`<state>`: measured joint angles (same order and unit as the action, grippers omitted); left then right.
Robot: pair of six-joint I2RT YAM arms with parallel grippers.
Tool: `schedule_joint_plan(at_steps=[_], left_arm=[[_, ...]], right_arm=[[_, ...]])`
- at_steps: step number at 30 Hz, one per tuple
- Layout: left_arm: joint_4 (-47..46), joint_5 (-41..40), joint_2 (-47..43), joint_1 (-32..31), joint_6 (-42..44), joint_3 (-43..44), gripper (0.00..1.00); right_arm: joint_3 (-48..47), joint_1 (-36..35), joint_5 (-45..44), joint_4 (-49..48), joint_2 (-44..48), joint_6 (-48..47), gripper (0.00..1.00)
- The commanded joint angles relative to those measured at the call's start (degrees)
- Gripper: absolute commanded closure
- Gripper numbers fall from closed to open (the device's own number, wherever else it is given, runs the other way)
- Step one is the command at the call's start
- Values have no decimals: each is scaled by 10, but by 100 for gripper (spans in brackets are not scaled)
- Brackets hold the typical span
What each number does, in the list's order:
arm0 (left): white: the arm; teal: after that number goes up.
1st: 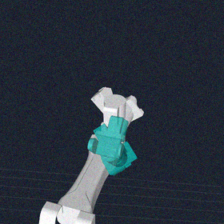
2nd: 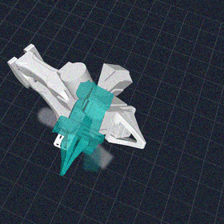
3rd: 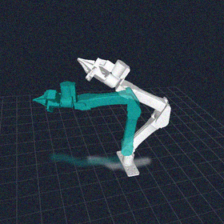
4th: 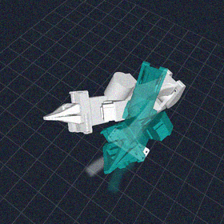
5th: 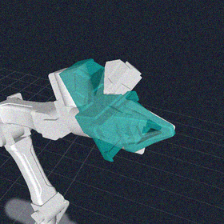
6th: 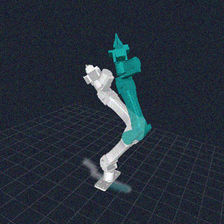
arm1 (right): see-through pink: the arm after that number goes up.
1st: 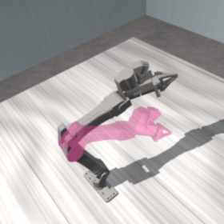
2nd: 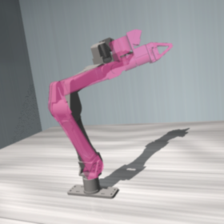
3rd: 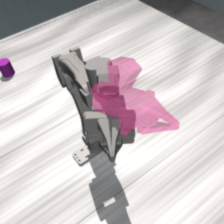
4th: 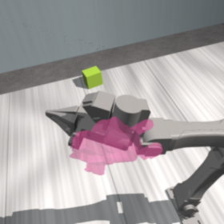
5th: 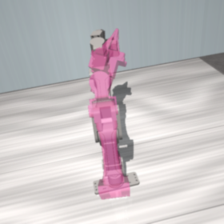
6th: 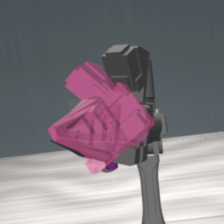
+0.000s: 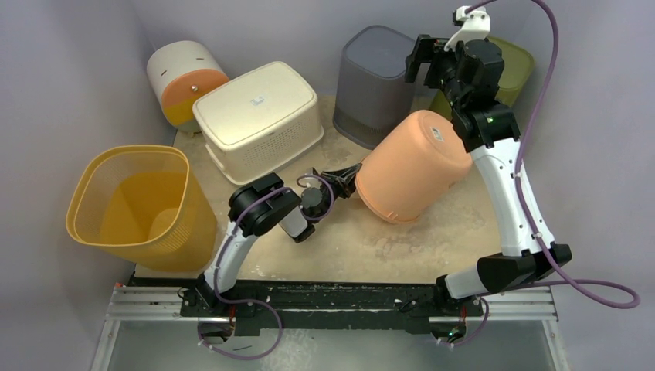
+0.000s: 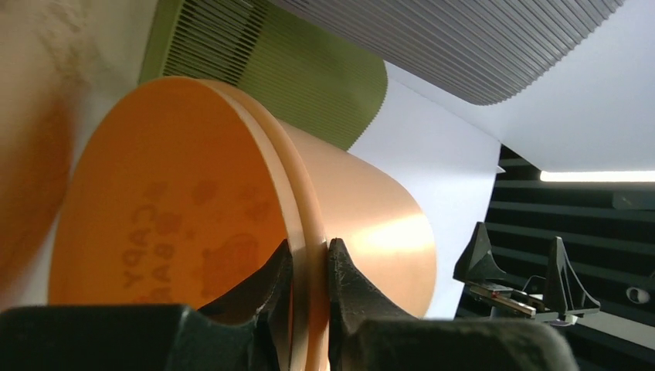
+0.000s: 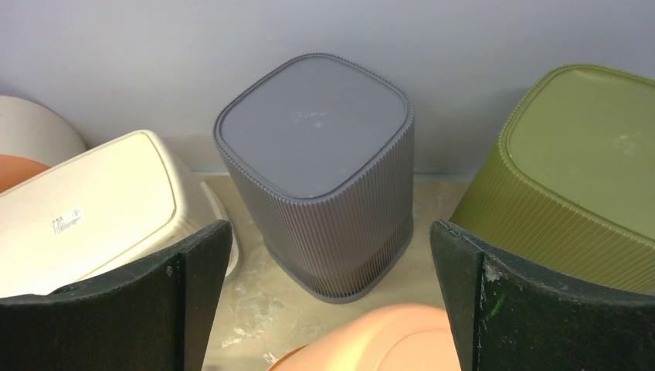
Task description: Turn the large container upside down
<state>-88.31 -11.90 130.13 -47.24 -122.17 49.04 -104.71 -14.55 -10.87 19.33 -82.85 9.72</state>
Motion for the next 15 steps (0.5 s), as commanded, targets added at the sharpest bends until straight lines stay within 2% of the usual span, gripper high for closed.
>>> schedule_joint_plan(at_steps=[1, 4, 5, 8, 13, 15], left_arm=[[-103, 94, 2, 27, 14, -50, 86], [-47, 161, -12, 49, 34, -66, 73], [-19, 181, -22, 55, 51, -71, 72], [96, 226, -63, 70, 122, -83, 59], [293, 270, -130, 92, 240, -64, 55], [417, 286, -157, 94, 331, -34, 55]], right_arm=[[4, 2, 16, -32, 16, 6, 0], [7, 2, 17, -31, 18, 8, 0], [7, 2, 17, -30, 19, 7, 0], [7, 3, 16, -30, 19, 9, 0], [10, 3, 18, -27, 20, 13, 0], [11, 3, 18, -25, 21, 14, 0]])
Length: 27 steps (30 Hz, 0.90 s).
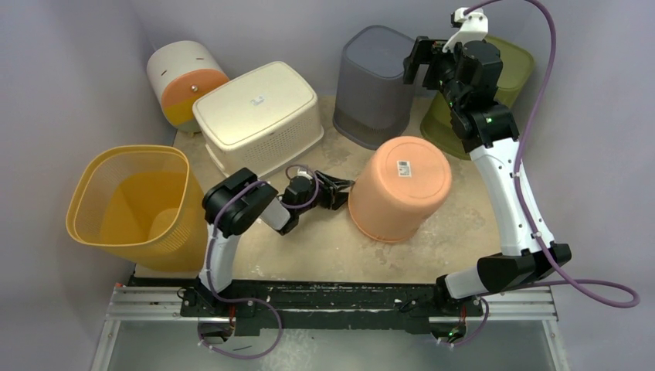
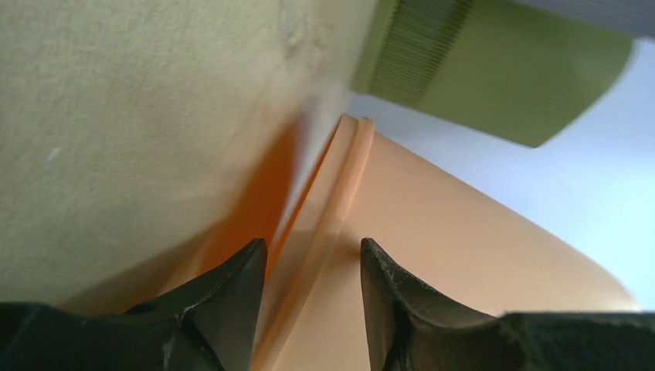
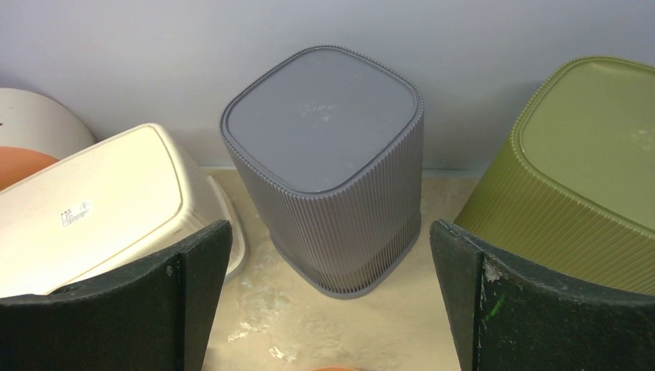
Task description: Turn the large container upside down
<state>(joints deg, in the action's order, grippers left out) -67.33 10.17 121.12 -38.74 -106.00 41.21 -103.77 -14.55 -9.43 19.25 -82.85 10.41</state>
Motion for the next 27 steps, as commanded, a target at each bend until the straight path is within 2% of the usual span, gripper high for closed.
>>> schedule_joint_plan(at_steps=[1, 2, 7, 12, 16, 20, 24, 27], left_arm=[[300, 63, -87, 9, 225, 78, 55], [423, 55, -101, 9, 277, 106, 55], [748, -13, -142, 9, 488, 235, 53], [944, -37, -179, 9, 614, 316, 53], [1064, -31, -232, 8, 675, 334, 53], [1095, 40, -299, 6, 704, 304, 53], [922, 116, -336, -2, 646, 243, 47], [817, 141, -307, -13, 615, 232, 43]], right_arm=[[4, 3, 4, -24, 21, 7, 0], [6, 3, 4, -24, 22, 7, 0], [15, 3, 4, -26, 25, 9, 0], [23, 3, 3, -27, 28, 10, 0], [27, 3, 0, -28, 30, 8, 0], [28, 3, 0, -32, 29, 8, 0], [32, 4, 4, -40, 22, 16, 0], [27, 7, 6, -41, 18, 18, 0]])
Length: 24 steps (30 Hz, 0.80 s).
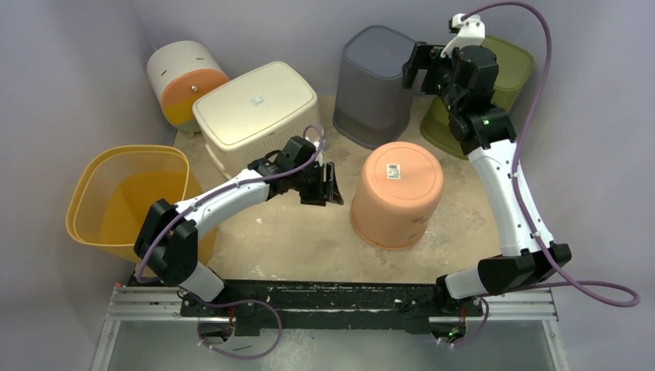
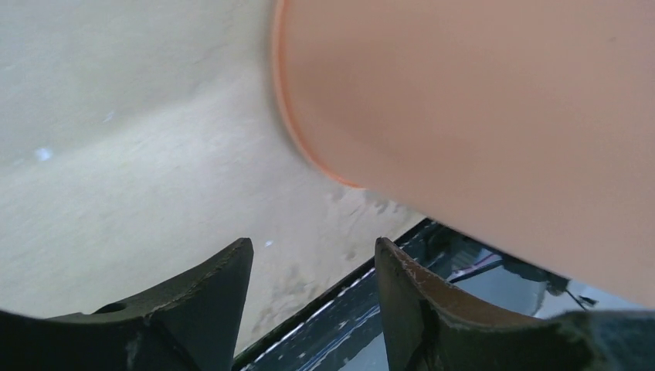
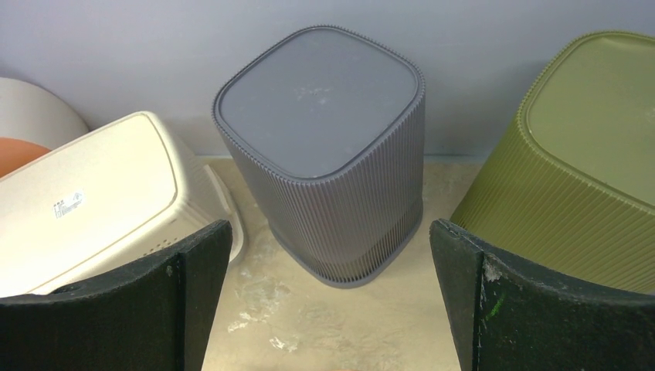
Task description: Turn the large container upside down
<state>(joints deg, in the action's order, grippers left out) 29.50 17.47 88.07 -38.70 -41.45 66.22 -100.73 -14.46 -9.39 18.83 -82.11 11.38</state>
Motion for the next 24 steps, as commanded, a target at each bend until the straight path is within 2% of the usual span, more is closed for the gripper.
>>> schedule_joint_plan(at_steps=[1, 6, 12, 21, 24], left_arm=[[-163, 72, 43, -21, -32, -6, 43], [-187, 90, 141, -70, -22, 85, 42], [-292, 100, 231, -80, -75, 154, 42], [-314, 143, 449, -120, -140, 428, 43], [-325, 151, 499, -137, -166, 488, 43]], right_arm=[[-6, 8, 5, -36, 9, 8, 0], [-27, 18, 6, -29, 3, 4, 0], [-23, 38, 7, -32, 9, 9, 0], [-8, 60, 5, -34, 16, 5, 0], [-4, 63, 2, -35, 16, 2, 0]])
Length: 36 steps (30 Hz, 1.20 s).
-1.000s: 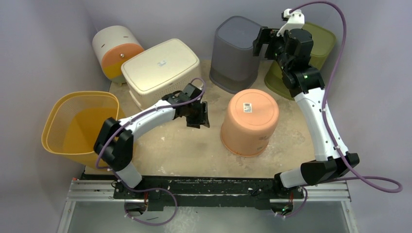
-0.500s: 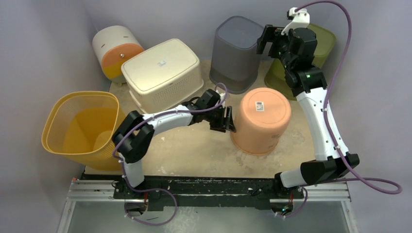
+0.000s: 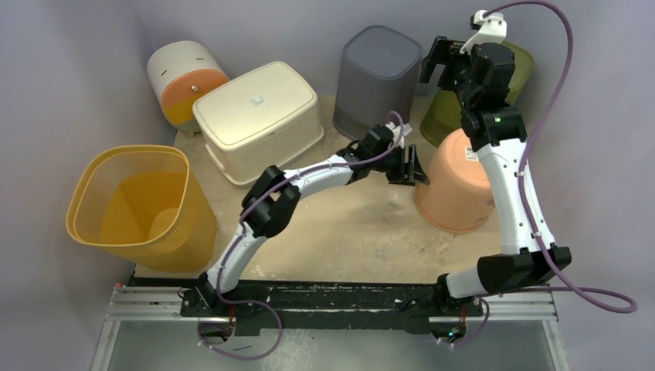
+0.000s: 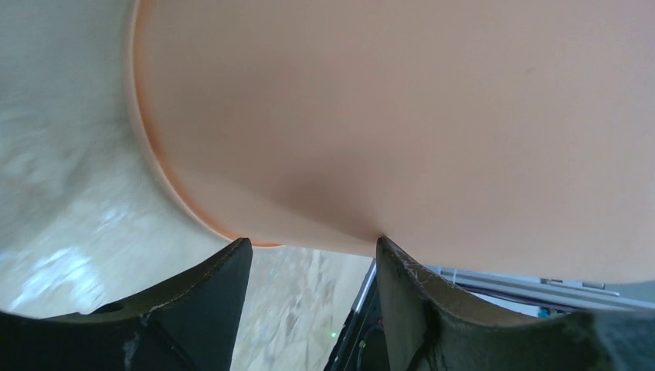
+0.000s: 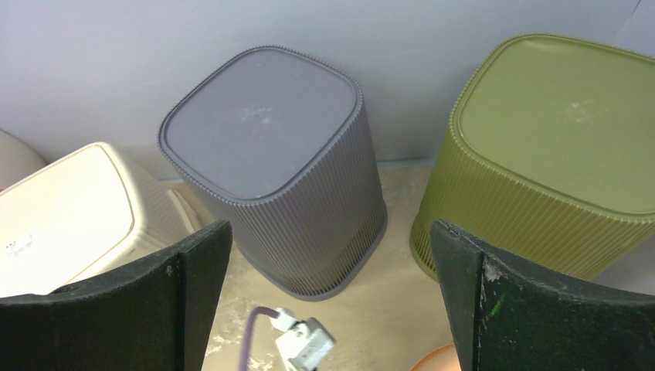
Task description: Turn the large container upside down
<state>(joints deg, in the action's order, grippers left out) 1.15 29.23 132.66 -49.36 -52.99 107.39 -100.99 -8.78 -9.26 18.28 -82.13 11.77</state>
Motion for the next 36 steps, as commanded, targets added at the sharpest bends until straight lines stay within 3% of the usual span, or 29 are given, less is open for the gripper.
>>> schedule_joint_plan(at_steps=[1, 5, 9, 16, 20, 25, 29, 36], left_arm=[[-43, 33, 63, -33, -56, 86, 43], [-14, 19, 66, -36, -40, 85, 42], [143, -41, 31, -29, 75, 102, 49], [409, -271, -130, -9, 278, 111, 42], [524, -397, -250, -8, 337, 124, 37], [630, -584, -372, -7, 337, 129, 29], [722, -727, -437, 14, 272, 135, 25], [833, -836, -533, 76, 171, 94, 25]], right_arm=[[0, 7, 1, -31, 16, -2, 0], [5, 9, 5, -35, 13, 0, 0], [4, 10, 8, -30, 8, 0, 0], [32, 10, 36, -33, 13, 0, 0], [75, 9, 39, -47, 27, 0, 0], [125, 9, 87, -55, 44, 19, 0], [139, 8, 111, -52, 50, 24, 0], [141, 4, 122, -50, 51, 17, 0]])
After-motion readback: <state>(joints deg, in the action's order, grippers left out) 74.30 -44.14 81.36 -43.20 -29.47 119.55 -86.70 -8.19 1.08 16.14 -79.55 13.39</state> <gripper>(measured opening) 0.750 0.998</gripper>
